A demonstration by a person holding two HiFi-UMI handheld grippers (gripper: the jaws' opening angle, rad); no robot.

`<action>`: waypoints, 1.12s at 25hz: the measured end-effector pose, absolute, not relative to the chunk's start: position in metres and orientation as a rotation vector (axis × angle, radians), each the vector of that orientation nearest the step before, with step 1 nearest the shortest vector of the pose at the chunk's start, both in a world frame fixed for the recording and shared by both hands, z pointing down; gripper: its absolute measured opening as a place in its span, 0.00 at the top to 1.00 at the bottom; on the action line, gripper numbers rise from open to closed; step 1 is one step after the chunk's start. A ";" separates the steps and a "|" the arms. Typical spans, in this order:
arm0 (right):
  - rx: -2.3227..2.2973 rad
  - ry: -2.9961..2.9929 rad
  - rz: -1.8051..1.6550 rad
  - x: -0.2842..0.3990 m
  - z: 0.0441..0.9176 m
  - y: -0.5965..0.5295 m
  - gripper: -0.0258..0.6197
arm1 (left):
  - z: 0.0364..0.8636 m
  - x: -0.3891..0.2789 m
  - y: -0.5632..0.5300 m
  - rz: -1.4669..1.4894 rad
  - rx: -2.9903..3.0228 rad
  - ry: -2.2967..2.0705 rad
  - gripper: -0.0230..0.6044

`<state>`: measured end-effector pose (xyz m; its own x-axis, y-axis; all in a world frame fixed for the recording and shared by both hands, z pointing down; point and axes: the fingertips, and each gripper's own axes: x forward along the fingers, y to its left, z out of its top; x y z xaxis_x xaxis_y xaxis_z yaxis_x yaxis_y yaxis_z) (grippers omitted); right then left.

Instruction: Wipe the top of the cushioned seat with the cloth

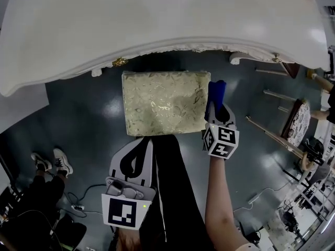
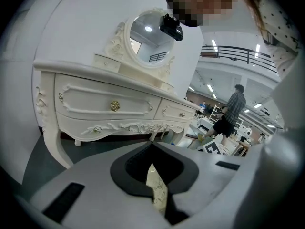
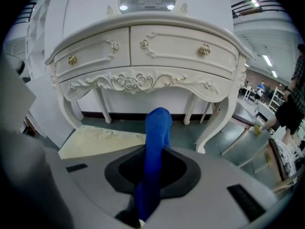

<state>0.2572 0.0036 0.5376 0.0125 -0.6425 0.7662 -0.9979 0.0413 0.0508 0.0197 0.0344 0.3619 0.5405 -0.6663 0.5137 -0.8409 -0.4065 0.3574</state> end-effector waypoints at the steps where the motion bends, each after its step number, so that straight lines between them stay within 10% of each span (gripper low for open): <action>1: 1.659 -1.688 0.732 0.260 0.545 0.006 0.86 | 0.364 0.022 0.035 0.398 2.194 -1.209 0.97; 28: 1.593 -1.608 0.810 0.264 0.604 0.019 0.86 | 0.371 0.024 0.039 0.419 2.161 -1.236 0.97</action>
<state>0.2644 0.0190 0.6039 0.0235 -0.5447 0.8383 -0.9978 0.0386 0.0530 0.0237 0.0388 0.3708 0.5146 -0.6649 0.5413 -0.8571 -0.3805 0.3474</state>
